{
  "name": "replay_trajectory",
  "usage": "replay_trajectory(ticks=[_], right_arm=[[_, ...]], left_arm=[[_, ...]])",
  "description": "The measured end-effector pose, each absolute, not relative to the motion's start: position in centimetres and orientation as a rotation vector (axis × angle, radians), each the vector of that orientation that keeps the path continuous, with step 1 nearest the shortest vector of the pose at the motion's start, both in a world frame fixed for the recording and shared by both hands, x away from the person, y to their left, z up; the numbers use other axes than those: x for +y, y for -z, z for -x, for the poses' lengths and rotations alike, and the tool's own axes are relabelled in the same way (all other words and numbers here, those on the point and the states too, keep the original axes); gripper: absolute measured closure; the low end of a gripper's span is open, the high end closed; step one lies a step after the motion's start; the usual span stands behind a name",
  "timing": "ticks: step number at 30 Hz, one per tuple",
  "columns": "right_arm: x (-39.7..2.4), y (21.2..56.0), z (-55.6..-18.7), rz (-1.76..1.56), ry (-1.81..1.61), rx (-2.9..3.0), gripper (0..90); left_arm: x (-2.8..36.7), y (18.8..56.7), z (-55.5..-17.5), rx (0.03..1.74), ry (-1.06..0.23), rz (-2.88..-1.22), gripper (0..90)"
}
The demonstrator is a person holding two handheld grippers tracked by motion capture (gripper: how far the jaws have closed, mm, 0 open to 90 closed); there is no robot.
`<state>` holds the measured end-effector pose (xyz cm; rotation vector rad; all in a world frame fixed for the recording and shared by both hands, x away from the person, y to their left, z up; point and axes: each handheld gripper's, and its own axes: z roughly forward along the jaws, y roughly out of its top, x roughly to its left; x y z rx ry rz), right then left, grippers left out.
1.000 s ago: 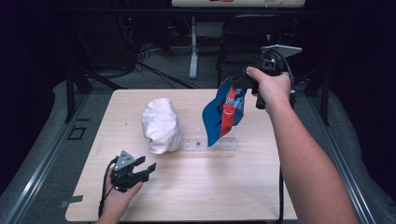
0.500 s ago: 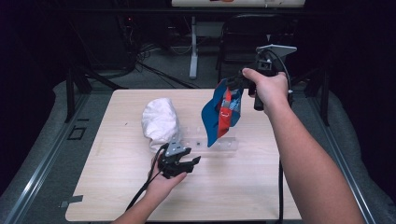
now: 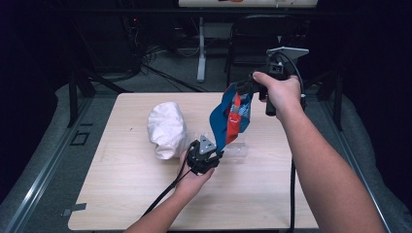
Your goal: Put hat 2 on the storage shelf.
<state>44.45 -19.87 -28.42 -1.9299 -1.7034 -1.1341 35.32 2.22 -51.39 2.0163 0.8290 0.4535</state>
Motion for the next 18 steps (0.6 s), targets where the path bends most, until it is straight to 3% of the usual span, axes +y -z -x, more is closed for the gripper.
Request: replay_trajectory(ticks=[4,18], right_arm=[[-20.1,28.2,-44.3,1.928,1.145,-1.7,78.4],[-18.8,29.6,-44.9,1.916,1.106,-1.73,78.3]], left_arm=[[3.0,51.1,-35.5,0.826,-0.466,-2.004,82.6],[3.3,51.5,-34.8,0.887,-0.465,-2.01,86.7]])
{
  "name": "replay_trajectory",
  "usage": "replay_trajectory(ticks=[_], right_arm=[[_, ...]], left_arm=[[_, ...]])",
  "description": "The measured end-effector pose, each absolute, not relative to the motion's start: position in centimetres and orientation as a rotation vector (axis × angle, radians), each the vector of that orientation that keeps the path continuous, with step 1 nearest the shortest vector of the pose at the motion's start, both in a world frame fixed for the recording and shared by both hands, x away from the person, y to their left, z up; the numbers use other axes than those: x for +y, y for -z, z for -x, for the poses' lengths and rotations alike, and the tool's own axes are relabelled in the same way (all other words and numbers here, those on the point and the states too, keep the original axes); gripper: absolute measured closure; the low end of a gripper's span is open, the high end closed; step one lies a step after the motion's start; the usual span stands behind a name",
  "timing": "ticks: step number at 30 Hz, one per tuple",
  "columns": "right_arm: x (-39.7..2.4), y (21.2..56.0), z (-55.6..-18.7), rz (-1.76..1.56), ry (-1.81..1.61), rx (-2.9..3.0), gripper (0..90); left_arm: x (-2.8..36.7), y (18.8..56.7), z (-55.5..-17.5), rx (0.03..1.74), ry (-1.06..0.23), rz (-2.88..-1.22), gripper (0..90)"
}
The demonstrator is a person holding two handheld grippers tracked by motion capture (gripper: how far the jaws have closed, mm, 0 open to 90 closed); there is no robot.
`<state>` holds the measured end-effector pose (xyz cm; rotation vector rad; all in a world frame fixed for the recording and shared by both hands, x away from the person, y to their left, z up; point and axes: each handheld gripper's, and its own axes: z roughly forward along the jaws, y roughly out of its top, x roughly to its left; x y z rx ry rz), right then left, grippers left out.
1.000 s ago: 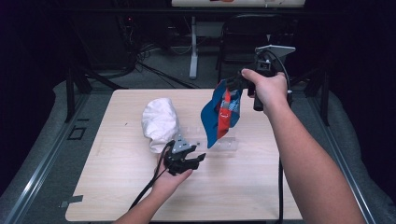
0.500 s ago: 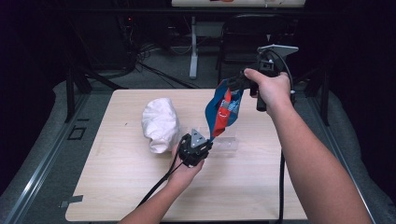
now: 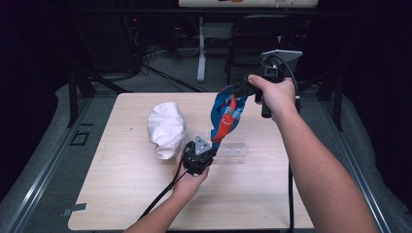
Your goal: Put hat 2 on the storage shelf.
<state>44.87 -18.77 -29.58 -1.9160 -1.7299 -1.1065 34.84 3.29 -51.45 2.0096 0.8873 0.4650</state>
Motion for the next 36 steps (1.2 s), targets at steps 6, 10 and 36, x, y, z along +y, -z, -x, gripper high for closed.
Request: replay_trajectory(ticks=[6,10,36], right_arm=[[-18.4,30.5,-45.1,1.924,1.068,-1.756,78.2],[-18.4,30.6,-45.1,1.935,1.061,-1.787,78.2],[-20.6,33.4,-41.1,2.016,0.917,-2.115,57.6]], left_arm=[[3.6,52.0,-34.8,0.918,-0.429,-2.023,87.0],[3.6,52.4,-35.1,0.947,-0.394,-2.039,83.9],[9.8,52.6,-31.8,0.934,-0.328,-1.98,51.3]])
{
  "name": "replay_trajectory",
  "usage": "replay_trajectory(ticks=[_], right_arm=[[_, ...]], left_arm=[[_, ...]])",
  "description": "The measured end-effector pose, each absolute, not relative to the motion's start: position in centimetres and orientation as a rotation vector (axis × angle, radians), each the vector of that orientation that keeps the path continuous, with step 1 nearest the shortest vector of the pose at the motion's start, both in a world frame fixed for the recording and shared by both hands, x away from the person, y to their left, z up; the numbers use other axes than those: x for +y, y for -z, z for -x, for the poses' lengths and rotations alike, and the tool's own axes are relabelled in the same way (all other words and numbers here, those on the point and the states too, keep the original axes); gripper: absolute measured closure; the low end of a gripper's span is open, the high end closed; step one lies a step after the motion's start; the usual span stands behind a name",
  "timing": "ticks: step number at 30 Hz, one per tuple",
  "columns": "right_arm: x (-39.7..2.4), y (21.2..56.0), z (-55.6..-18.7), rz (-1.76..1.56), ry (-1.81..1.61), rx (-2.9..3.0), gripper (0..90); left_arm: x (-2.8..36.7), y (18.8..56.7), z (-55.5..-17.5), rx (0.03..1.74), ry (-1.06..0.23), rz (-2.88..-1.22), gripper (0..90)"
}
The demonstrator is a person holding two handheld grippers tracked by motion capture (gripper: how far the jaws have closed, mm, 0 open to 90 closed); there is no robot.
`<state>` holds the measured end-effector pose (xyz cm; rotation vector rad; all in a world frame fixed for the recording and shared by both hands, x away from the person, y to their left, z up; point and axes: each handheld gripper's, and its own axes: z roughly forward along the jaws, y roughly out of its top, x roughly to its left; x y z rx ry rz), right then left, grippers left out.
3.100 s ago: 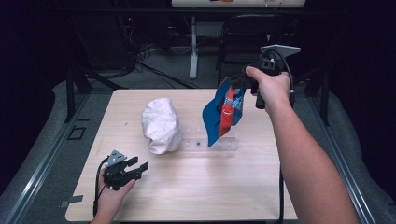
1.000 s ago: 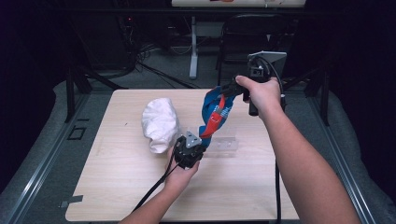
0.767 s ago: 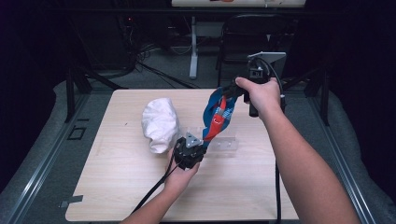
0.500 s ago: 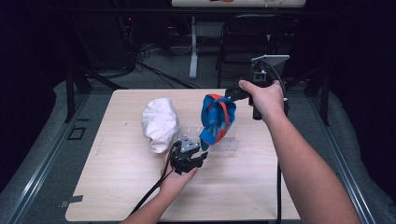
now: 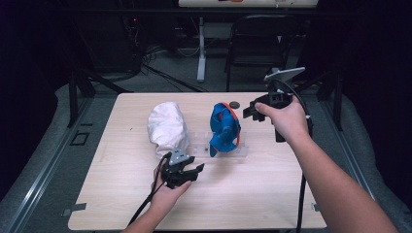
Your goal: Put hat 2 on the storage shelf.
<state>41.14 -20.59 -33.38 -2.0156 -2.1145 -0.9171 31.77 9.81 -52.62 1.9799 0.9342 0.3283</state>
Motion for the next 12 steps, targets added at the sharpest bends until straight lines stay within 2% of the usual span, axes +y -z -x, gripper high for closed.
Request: replay_trajectory(ticks=[12], right_arm=[[-22.1,40.0,-35.7,1.928,1.007,-2.268,49.1]], left_arm=[[15.1,53.3,-29.9,0.987,-0.396,-1.95,44.3]])
